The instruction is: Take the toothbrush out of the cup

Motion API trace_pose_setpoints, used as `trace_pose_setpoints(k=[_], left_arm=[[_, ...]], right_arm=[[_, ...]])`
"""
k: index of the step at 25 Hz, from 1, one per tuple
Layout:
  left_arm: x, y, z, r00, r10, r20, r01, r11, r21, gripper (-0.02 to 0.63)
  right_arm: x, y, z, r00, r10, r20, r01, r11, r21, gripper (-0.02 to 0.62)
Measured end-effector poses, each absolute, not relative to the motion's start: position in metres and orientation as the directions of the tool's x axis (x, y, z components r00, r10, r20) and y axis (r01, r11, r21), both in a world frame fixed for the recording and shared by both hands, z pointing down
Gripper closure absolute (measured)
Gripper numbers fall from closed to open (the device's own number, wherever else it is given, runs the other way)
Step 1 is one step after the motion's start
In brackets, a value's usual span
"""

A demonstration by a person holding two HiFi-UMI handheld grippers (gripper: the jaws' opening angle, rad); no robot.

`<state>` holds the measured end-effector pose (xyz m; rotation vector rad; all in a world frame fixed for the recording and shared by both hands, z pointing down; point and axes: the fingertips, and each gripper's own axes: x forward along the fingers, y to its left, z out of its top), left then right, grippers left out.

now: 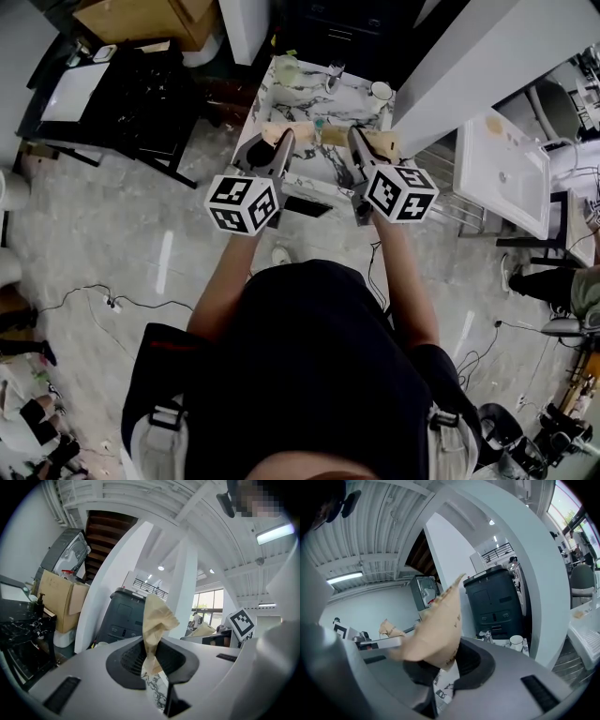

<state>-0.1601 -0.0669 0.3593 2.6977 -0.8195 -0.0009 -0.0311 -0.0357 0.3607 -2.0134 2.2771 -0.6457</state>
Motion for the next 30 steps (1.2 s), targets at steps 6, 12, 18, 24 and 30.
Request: trace_pose_setpoints(k=[6,12,18,24,30], left_arm=[[-0.143,-0.045,0.358,0.830,-0.549,0.100,-0.551,-0.778,0.302,0.545],[-0.138,-0.028,0.358,0.821,-0.560,0.107,-0.565,-0.773,0.290,0.545],[-0.141,-0.021,0.358,0.807,-0.580,0.114,-0.587,-0.764,0.269,0.545],[-0.147,-0.014,0.362,0.801,-0.584,0.130,-0.596,-0.763,0.250,0.545],[-0.152,-0.012,0.360,0.800,-0.585,0.133,-0.598,-0.761,0.252,0.545]], right_arm=[[-0.023,-0.018,0.355,-0.209,-0.949,0.235,-0.940,0.128,-0.316,0.540],[-0.023,-0.004,0.356,-0.245,-0.941,0.233,-0.939,0.169,-0.301,0.541],[-0.028,0.002,0.354,-0.272,-0.934,0.230,-0.933,0.198,-0.300,0.543],[-0.034,0.006,0.355,-0.287,-0.928,0.236,-0.929,0.210,-0.306,0.543],[-0.038,0.011,0.356,-0.292,-0.926,0.238,-0.926,0.212,-0.312,0.543]])
